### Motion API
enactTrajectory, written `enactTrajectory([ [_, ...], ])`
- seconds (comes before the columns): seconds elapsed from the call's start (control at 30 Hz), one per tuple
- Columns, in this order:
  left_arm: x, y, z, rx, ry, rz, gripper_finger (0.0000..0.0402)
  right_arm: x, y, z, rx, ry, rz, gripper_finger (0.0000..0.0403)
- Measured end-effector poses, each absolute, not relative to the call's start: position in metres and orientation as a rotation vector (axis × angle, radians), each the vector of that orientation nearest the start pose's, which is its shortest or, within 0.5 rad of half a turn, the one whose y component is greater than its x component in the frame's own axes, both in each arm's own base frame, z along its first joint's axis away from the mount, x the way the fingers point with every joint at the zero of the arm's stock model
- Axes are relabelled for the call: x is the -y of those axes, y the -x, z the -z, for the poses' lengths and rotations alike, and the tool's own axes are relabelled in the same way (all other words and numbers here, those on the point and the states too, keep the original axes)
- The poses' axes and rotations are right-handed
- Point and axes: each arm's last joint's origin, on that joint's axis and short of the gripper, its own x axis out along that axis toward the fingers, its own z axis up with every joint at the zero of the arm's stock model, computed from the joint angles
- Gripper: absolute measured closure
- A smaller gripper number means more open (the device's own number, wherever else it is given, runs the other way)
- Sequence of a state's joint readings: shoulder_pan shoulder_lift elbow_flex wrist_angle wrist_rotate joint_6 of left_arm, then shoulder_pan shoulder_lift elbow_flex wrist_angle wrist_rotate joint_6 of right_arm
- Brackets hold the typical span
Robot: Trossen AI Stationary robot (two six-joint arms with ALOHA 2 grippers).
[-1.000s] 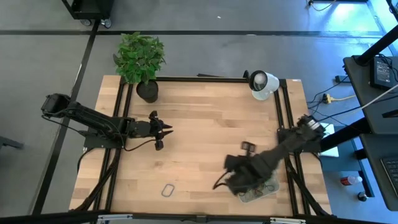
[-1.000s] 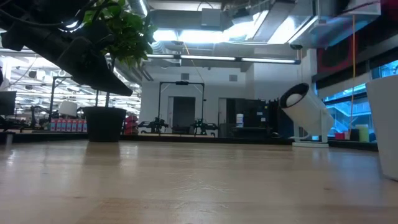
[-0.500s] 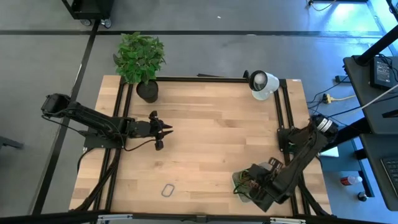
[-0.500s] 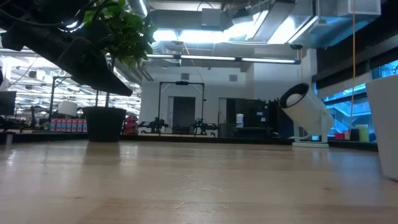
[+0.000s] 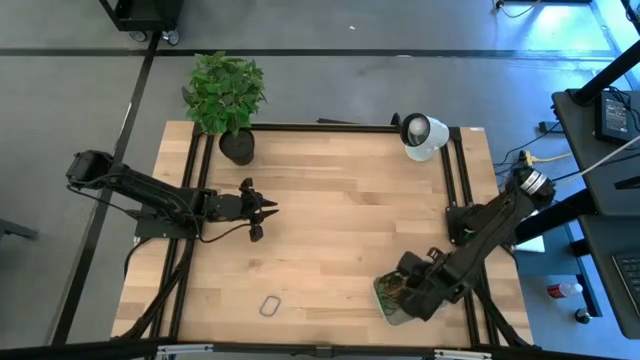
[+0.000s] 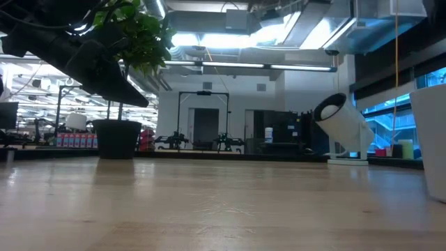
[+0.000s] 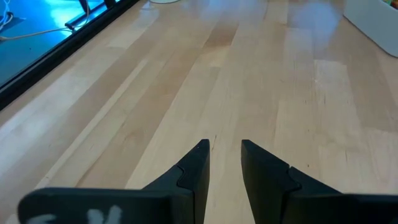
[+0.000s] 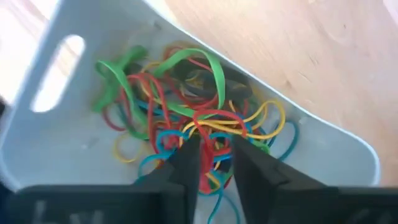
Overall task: Pick and place rubber bands into bin
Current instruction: Put the red rubber band into the white bin, then put the blue rubber band into the white bin
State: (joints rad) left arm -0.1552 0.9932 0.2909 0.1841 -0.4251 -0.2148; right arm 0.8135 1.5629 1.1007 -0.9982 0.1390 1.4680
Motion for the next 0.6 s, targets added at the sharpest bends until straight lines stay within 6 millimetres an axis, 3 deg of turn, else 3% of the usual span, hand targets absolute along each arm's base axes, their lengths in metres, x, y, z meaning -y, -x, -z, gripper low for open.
enactTrajectory([
  [0.13, 0.017, -0.183, -0.166, -0.467, 0.06, -0.315, 0.0315, -0.191, -0.186, -0.23, -1.31, -0.606, 0.481, 0.0262],
  [0.33, 0.017, -0.183, -0.166, -0.466, 0.061, -0.316, 0.0315, -0.185, -0.18, -0.234, -1.337, -0.527, 0.467, 0.0206],
  [0.47, 0.017, -0.183, -0.166, -0.467, 0.061, -0.316, 0.0315, -0.174, -0.172, -0.234, -1.412, -0.348, 0.497, 0.0208],
  [0.6, 0.017, -0.183, -0.166, -0.467, 0.061, -0.316, 0.0315, -0.157, -0.177, -0.239, -1.429, -0.365, 0.655, 0.0236],
])
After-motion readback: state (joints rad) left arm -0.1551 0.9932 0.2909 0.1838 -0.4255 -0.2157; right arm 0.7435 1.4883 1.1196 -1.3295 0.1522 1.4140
